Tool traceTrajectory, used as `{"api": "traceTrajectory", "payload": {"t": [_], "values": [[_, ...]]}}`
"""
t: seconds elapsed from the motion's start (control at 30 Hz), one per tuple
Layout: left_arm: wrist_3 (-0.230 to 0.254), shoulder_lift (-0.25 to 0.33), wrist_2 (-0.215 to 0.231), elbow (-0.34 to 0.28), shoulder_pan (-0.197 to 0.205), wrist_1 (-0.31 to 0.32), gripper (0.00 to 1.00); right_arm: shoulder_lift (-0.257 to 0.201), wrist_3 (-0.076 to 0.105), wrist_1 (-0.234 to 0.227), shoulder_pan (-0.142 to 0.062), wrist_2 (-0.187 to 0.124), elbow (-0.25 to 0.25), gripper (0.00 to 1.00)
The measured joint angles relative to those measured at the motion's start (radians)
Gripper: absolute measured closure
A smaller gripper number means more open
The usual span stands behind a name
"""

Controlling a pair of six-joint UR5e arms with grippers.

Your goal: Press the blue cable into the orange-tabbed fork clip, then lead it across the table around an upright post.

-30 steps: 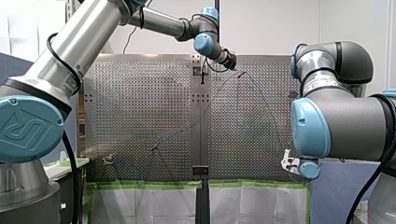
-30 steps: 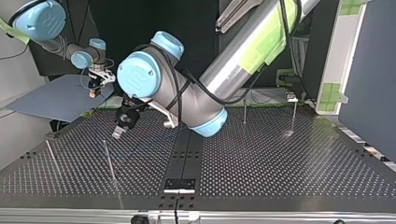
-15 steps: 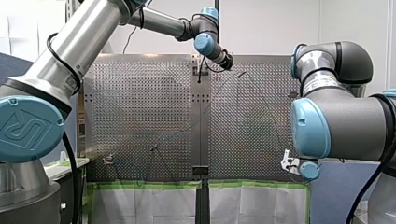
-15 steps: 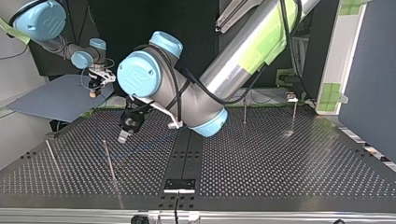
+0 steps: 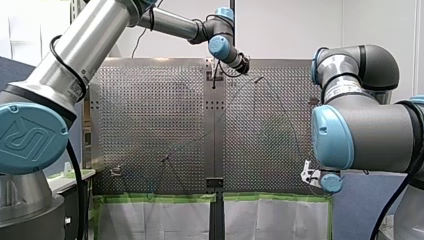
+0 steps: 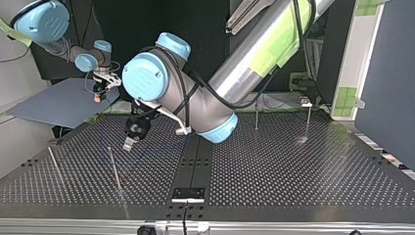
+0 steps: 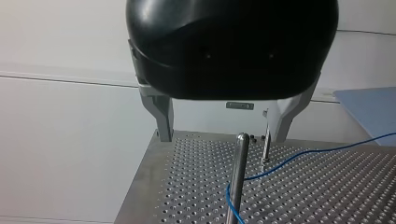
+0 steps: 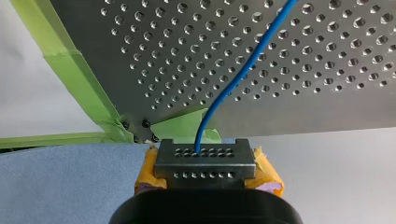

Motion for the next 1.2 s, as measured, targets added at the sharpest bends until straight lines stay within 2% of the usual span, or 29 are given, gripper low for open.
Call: {"api": "traceTrajectory", "payload": {"t": [0.2,0.4,0.6,0.77,0.97,1.2], "values": [[-0.001,0.0,-0.005,0.0,0.0,-0.001,0.0,0.0,0.001,0.0,-0.001,0.0,0.0,1.0],[-0.013,0.008,-0.041,-0.018,0.006,-0.013,0.0,0.001,0.001,0.002,-0.002,0.0,0.0,1.0],[-0.024,0.053,-0.056,-0.067,0.04,0.019,0.0,0.001,0.002,0.003,-0.001,-0.005,0.0,1.0],[-0.059,0.096,-0.033,-0.111,0.083,0.061,0.0,0.001,0.005,0.002,0.001,-0.01,0.0,1.0],[-0.118,0.157,0.023,-0.172,0.143,0.122,0.0,0.001,0.007,0.002,0.002,-0.017,0.0,1.0],[-0.178,0.217,0.036,-0.232,0.203,0.182,0.0,0.001,0.008,0.003,0.007,-0.022,0.0,1.0]]}}
